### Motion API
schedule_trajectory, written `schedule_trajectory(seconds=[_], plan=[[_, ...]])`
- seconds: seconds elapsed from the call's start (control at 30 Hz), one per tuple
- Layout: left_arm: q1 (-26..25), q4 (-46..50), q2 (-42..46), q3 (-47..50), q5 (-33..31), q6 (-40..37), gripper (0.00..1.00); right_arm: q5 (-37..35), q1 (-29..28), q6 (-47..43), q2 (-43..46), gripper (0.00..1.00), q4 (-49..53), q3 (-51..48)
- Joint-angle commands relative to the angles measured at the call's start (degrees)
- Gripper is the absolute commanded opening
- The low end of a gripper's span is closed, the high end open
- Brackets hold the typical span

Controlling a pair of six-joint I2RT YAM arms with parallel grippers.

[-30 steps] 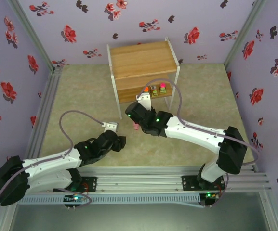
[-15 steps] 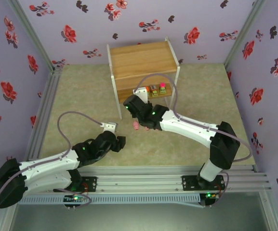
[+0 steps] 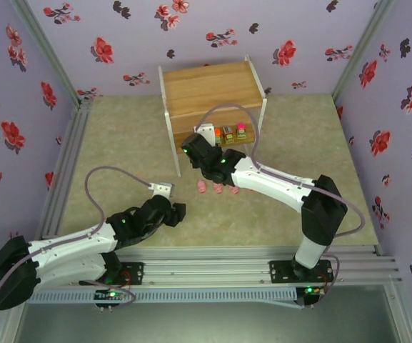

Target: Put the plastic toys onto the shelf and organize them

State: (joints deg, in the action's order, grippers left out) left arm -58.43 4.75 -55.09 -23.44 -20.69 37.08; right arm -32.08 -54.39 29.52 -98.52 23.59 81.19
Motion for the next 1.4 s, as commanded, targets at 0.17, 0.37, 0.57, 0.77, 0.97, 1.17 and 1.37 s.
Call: schedule_trajectory(seconds=[0.17, 0.37, 0.57, 0.77, 0.97, 1.17, 1.37], plan=[[0.0, 0.5, 1.4, 0.5, 0.7, -0.4, 0.59, 0.5, 1.4, -2.7, -2.5, 0.27, -2.8, 3.1], [0.0, 0.5, 1.5, 0.6, 0.7, -0.5, 0.59, 0.8, 2.3, -3.2, -3.4, 0.27, -4.2, 3.4], [0.0, 0.5, 1.5, 0.6, 0.7, -0.4, 0.59, 1.0, 2.8, -4.0, -4.4, 0.27, -5.2, 4.1], [0.0, 0.3, 1.5, 0.7, 0.9, -0.5, 0.6, 1.1, 3.3, -4.4, -4.9, 0.28, -6.4, 3.9], [0.0, 0.1, 1.4, 0.7, 1.1, -0.8, 0.6, 1.8, 4.1, -4.7, -6.0, 0.28, -6.9, 4.4], [-0.1, 0.0, 1.2, 0.7, 1.2, -0.9, 0.59, 2.3, 4.7, -4.9, -6.8, 0.28, -7.0, 4.8], [0.0, -0.1, 1.1, 0.7, 1.1, -0.9, 0.6, 3.0, 5.1, -5.1, -7.5, 0.3, -6.9, 4.9]])
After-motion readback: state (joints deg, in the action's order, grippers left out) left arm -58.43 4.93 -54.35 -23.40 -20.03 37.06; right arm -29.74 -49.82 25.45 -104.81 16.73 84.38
